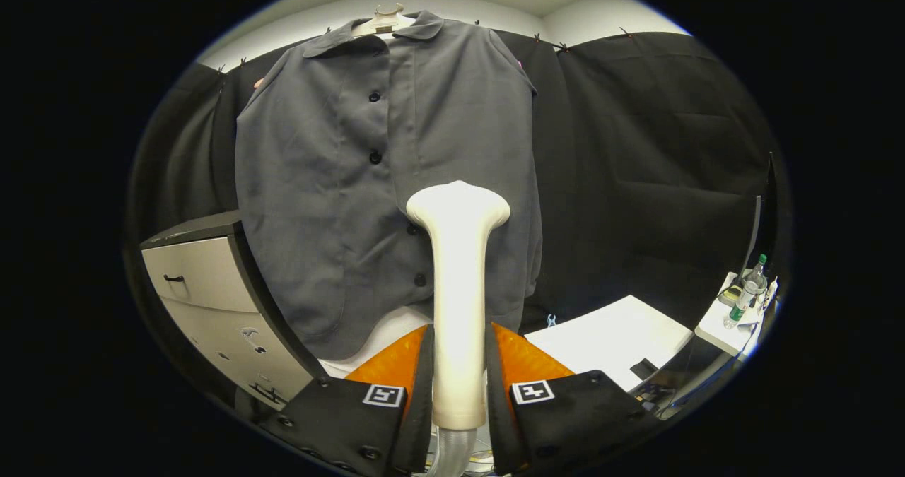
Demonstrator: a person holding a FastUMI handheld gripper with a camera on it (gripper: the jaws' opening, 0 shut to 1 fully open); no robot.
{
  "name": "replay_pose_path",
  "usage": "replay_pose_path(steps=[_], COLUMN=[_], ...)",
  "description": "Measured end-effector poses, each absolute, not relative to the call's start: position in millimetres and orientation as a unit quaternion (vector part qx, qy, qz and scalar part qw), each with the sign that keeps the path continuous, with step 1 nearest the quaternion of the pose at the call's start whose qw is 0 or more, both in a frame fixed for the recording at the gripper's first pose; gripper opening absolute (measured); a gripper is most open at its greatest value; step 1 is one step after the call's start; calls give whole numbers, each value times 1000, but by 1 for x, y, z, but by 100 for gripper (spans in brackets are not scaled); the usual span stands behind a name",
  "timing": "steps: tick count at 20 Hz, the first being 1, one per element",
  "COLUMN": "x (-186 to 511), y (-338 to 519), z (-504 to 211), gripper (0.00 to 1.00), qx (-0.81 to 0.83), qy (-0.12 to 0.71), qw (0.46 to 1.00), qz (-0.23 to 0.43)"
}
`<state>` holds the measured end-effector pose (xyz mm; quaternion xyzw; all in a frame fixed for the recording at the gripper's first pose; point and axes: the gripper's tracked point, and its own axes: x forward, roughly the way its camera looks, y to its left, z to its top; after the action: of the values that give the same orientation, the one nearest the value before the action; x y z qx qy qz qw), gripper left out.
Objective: Iron the clothes twice with a garment steamer, once on the left side and once on the right side.
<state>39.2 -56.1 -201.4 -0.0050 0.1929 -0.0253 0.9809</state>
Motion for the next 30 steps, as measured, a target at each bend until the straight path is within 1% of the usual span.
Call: replay_pose_path(steps=[8, 13, 21, 30], x=[27, 16, 5, -2], y=[-50, -36, 11, 38], z=[-177, -125, -56, -29], gripper=[42, 42, 41, 41], qx=[-6, -9, -2, 0], qy=[169, 123, 68, 42], qw=[985, 992, 998, 998], qz=[-27, -29, 17, 41])
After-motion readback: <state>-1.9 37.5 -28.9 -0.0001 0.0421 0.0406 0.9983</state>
